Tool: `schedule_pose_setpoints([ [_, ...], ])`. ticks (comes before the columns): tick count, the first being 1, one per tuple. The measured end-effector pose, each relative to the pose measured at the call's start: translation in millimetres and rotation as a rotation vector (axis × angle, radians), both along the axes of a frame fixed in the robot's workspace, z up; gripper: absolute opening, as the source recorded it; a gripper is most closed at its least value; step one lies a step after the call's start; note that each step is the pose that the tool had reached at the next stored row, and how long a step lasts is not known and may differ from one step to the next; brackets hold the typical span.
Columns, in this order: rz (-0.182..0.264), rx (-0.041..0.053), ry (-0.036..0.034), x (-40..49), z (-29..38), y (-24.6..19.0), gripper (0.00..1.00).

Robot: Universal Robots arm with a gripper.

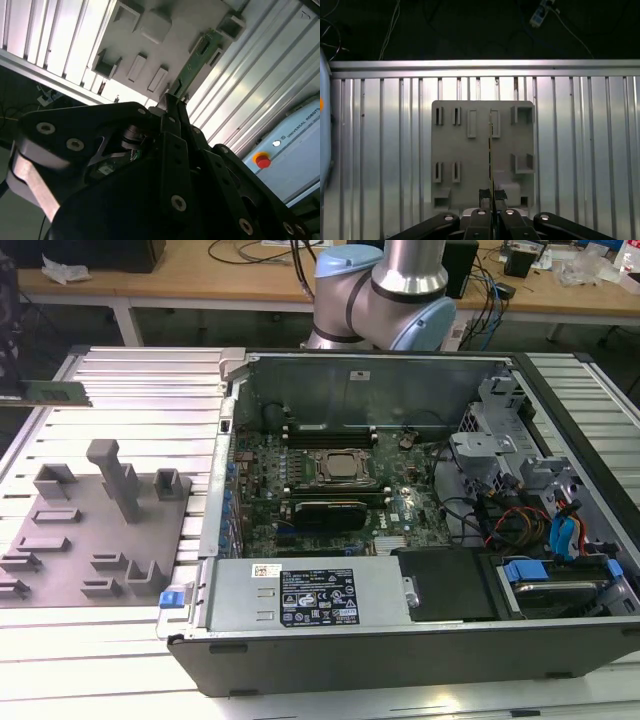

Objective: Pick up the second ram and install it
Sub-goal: 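Pick up the second ram and move it above second insertion slot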

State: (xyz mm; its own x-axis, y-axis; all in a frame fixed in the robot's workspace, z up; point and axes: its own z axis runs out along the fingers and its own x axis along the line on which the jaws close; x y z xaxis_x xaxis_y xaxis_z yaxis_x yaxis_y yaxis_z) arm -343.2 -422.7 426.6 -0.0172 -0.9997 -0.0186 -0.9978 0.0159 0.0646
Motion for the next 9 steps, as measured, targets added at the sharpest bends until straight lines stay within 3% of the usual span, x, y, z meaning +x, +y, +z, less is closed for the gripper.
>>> schedule_pose_setpoints([
  [5, 0.0, 0.0001, 0.0011, 28.0, 0.0, 0.0, 0.13],
  [9, 0.0, 0.0, 0.0018, 40.0, 0.0, 0.0, 0.13],
])
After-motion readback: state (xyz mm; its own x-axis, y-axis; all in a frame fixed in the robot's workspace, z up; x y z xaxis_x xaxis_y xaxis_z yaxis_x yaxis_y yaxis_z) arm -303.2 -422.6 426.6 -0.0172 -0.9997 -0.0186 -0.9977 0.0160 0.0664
